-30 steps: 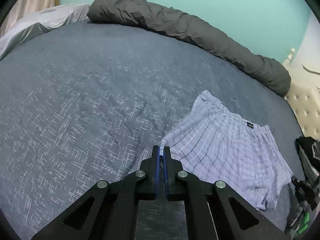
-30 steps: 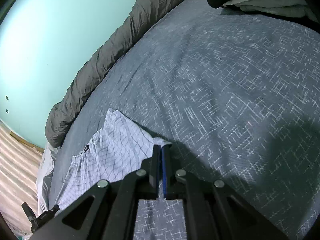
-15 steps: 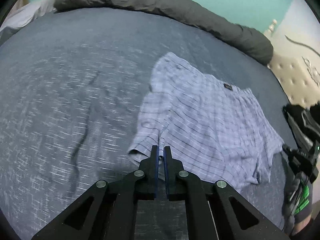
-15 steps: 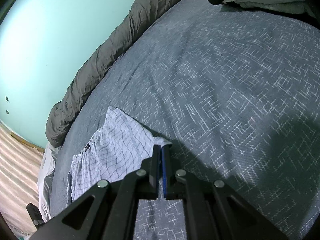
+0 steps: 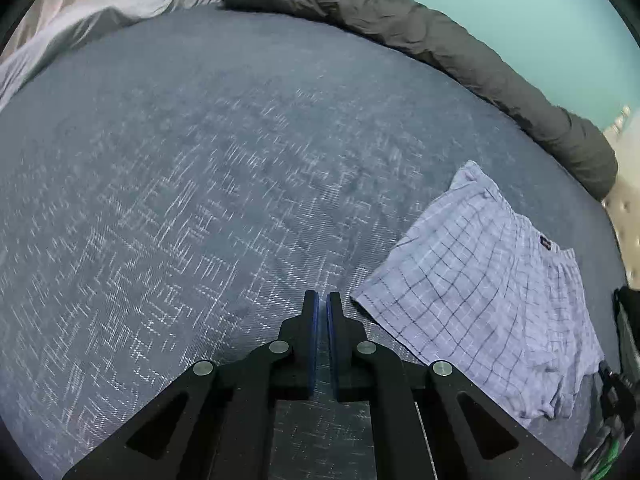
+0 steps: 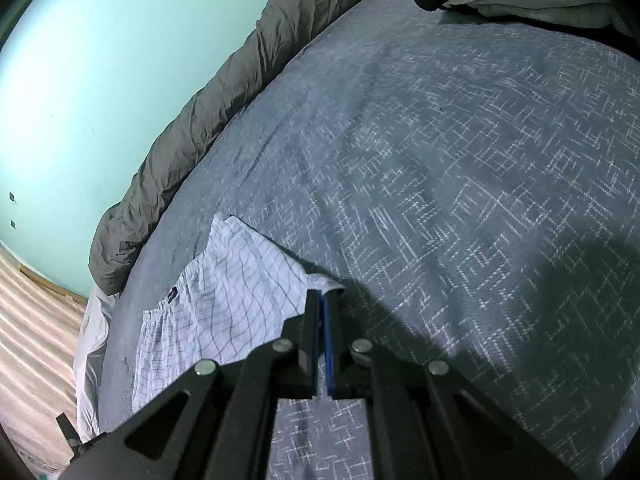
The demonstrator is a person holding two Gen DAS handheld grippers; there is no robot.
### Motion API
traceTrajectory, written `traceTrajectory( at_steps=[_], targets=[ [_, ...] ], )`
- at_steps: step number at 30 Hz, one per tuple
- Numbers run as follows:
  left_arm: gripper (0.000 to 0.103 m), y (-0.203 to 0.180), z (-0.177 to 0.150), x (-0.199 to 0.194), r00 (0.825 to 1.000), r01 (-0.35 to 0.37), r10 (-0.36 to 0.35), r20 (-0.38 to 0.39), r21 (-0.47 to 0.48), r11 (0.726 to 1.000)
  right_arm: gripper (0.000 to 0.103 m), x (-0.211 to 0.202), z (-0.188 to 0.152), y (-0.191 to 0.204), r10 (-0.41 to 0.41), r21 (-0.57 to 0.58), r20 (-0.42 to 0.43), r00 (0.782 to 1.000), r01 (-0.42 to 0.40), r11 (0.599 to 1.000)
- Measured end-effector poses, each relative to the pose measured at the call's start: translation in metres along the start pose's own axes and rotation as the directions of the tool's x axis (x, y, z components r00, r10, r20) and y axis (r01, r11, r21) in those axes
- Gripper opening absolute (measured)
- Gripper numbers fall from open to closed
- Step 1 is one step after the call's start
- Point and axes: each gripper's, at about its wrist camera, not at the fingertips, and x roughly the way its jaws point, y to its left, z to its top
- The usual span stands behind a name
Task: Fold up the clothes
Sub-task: 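Pinch the leg hem with the left gripper and smooth it flat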
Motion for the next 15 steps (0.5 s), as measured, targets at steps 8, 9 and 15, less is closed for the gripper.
traceTrajectory(
  at_steps=[8, 9, 15],
  targets=[
    [0.050, -0.025, -0.001, 0.014, 0.997, 0.083, -0.083, -0.008, 0.053, 0.995, 0.002, 0.000, 0.000, -0.002, -0.009, 0.011, 0.003, 1.000, 0.009, 1.000],
    [0.050, -0.024, 0.000, 0.019, 0.996, 0.090, -0.089, -0.018, 0.048, 0.995, 0.002, 0.001, 0.000, -0.002, -0.008, 0.010, 0.002, 1.000, 0.008, 1.000],
    [0.002, -0.019, 0.002, 0.033, 0.990, 0.129, -0.127, -0.055, 0.026, 0.991, 0.001, -0.001, 0.004, -0.007, -0.007, 0.021, 0.011, 1.000, 0.007, 1.000]
  ],
)
